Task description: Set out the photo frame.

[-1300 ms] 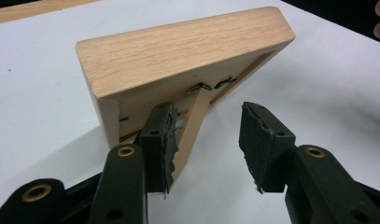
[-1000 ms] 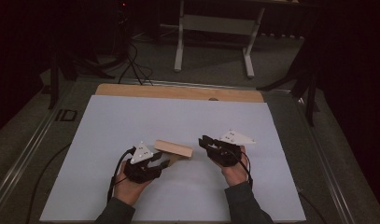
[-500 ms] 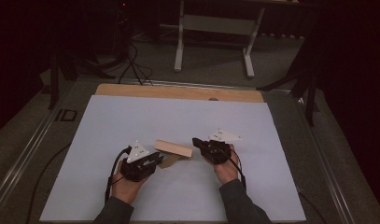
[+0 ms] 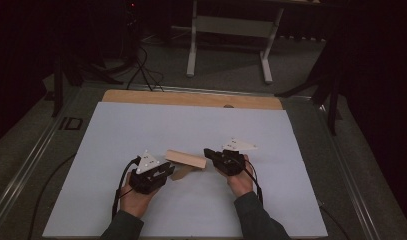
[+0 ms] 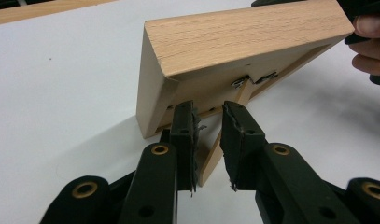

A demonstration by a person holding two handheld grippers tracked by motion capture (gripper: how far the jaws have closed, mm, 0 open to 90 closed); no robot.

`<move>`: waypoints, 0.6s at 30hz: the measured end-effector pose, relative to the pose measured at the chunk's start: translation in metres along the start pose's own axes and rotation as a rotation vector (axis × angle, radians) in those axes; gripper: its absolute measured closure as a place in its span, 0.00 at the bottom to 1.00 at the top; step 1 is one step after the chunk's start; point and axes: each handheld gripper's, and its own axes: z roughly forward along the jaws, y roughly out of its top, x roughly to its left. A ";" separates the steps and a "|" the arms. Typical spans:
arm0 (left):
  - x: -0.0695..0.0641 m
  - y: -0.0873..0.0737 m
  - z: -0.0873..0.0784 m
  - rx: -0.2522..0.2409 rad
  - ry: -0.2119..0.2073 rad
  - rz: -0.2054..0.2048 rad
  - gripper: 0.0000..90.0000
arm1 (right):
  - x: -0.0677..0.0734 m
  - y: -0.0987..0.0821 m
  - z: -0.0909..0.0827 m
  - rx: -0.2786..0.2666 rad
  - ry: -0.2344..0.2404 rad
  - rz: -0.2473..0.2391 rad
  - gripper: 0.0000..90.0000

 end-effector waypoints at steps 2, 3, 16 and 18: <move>0.001 0.000 0.001 -0.001 0.002 -0.002 0.83 | 0.000 0.000 0.000 0.002 0.003 0.000 1.00; 0.001 0.000 0.001 -0.001 0.002 -0.002 0.83 | 0.000 0.000 0.000 0.002 0.003 0.000 1.00; 0.002 0.004 0.011 0.004 0.018 -0.016 0.92 | 0.003 -0.004 0.001 0.012 0.022 0.003 1.00; 0.003 0.005 0.012 0.009 0.018 -0.023 0.93 | 0.002 -0.004 0.000 0.012 0.025 0.006 1.00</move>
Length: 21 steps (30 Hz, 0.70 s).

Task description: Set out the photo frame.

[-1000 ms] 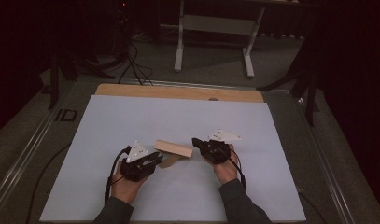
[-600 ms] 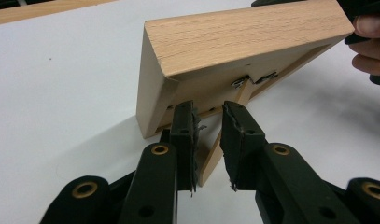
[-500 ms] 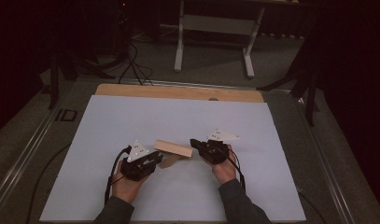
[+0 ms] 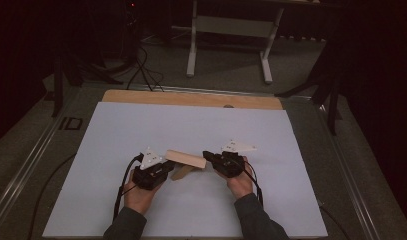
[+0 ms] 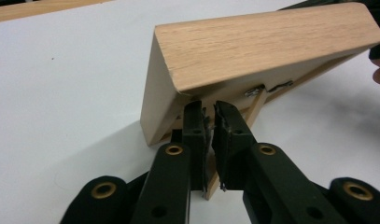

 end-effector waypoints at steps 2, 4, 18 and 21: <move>0.000 0.001 0.001 0.004 0.002 0.002 0.95 | 0.000 0.000 0.000 0.001 0.004 0.000 1.00; 0.001 0.001 0.003 0.004 0.004 0.002 0.95 | 0.000 0.000 0.000 0.002 0.008 -0.001 1.00; -0.006 0.006 0.002 -0.003 -0.009 0.014 0.95 | 0.004 -0.001 -0.001 0.009 0.011 -0.017 1.00; -0.010 0.008 0.001 -0.004 -0.014 0.028 0.95 | 0.005 -0.001 -0.002 0.009 0.009 -0.021 1.00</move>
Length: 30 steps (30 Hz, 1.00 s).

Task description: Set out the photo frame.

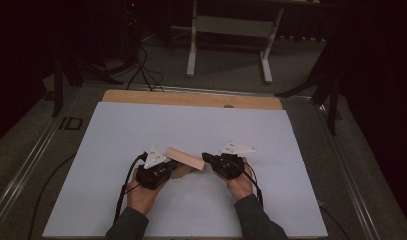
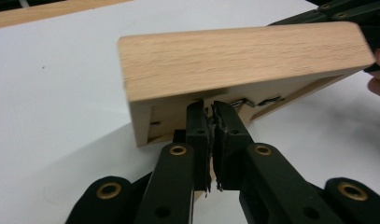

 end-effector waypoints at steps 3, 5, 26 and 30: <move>-0.003 0.001 -0.001 -0.001 -0.003 0.009 0.95 | 0.001 0.000 -0.001 0.002 -0.002 -0.005 1.00; -0.005 0.002 -0.001 0.001 -0.001 0.019 0.95 | 0.001 0.000 -0.001 0.003 -0.003 -0.010 1.00; -0.019 0.004 0.011 0.032 -0.016 0.058 0.95 | 0.005 -0.002 -0.002 0.011 0.006 -0.030 1.00; -0.018 0.004 0.012 0.033 -0.011 0.049 0.95 | 0.007 -0.002 -0.001 0.018 0.009 -0.044 1.00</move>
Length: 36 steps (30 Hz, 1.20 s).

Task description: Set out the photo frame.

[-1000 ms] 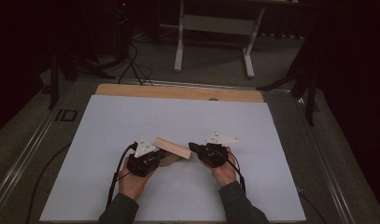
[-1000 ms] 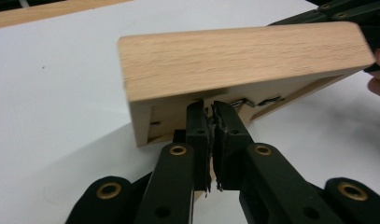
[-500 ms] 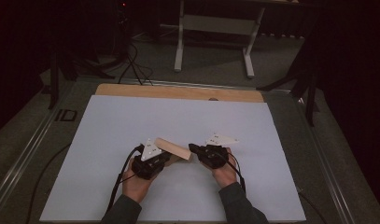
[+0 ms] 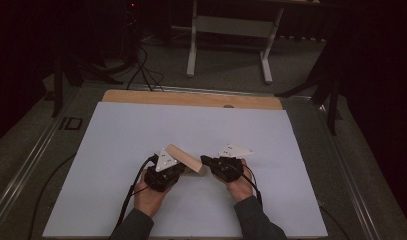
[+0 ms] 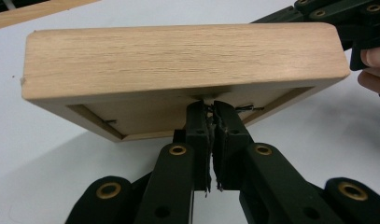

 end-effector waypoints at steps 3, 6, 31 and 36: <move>0.001 0.000 0.000 0.003 0.000 -0.001 0.95 | 0.001 0.000 0.000 0.000 0.001 0.000 1.00; 0.001 0.000 0.002 0.003 0.004 -0.007 0.95 | 0.001 0.000 0.000 0.001 0.003 -0.004 1.00; 0.009 -0.001 0.007 0.009 0.025 -0.007 0.95 | 0.014 0.000 0.001 0.027 0.020 -0.044 1.00; 0.009 -0.001 0.007 0.007 0.029 -0.008 0.95 | 0.014 -0.002 0.001 0.036 0.021 -0.045 1.00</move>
